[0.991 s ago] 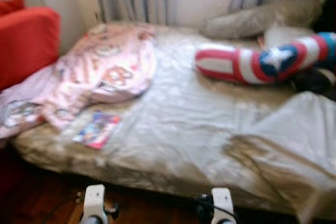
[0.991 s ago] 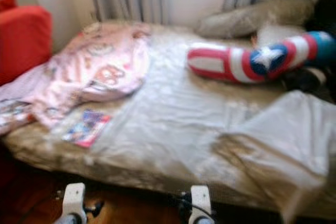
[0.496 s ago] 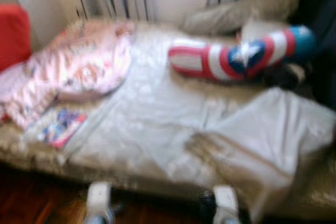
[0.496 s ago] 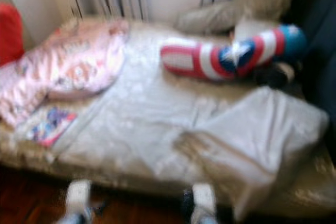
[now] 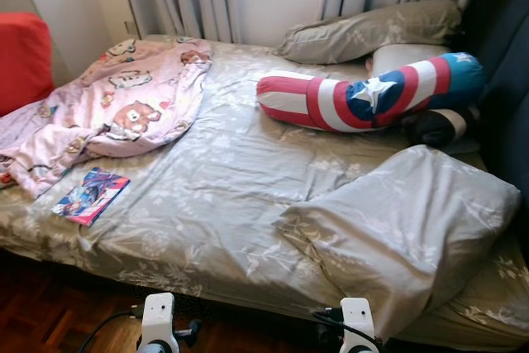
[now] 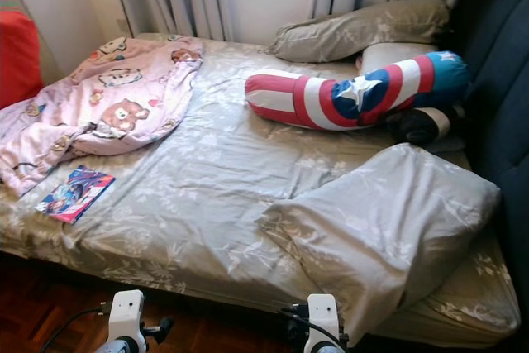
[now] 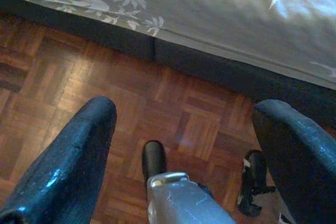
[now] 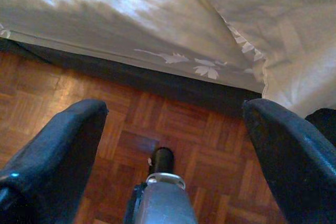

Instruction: Clean up the room

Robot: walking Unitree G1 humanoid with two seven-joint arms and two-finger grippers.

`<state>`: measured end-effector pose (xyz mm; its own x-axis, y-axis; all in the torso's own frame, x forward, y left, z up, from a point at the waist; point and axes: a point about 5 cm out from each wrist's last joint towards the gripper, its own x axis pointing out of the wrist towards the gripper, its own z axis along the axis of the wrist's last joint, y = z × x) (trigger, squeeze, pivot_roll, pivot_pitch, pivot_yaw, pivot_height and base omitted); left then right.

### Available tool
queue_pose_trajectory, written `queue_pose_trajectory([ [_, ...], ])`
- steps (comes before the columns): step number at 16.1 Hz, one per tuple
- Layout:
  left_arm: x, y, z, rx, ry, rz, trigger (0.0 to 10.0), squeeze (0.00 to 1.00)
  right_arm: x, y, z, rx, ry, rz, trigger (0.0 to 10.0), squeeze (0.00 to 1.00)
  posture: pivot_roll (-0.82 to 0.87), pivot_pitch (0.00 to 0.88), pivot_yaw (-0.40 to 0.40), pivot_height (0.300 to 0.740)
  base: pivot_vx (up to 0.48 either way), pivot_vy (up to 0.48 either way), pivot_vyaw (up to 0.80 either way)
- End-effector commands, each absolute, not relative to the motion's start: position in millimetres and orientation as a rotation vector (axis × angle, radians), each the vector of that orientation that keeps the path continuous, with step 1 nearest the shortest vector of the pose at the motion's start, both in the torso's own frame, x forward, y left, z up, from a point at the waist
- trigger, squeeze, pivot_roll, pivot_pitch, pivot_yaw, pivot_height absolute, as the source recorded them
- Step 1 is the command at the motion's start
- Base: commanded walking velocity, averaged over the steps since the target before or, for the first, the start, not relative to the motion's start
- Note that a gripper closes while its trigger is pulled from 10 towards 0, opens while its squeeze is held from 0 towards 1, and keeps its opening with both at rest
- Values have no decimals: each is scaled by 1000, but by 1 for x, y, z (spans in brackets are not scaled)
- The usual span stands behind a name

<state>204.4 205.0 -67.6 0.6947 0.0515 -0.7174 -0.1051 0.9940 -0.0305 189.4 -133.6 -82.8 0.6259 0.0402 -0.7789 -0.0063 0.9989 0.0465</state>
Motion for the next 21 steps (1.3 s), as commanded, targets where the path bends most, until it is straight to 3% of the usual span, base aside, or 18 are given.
queue_pose_trajectory([
  [1, 201, 205, -70, -79, 811, 90, 10000, 0, 187, -132, -84, 46, 913, 33, 10000, 0, -3, 0, -29, 740, 0, 0, -769],
  [12, 198, 204, -72, -62, 831, 73, 10000, 0, 186, -132, -85, 30, 913, 44, 10000, 0, 2, 0, -29, 740, 0, -112, -747],
  [21, 201, 204, -70, -65, 817, 72, 10000, 0, 187, -131, -84, 35, 892, 40, 10000, 0, 3, 0, -30, 740, 0, 0, 0],
])
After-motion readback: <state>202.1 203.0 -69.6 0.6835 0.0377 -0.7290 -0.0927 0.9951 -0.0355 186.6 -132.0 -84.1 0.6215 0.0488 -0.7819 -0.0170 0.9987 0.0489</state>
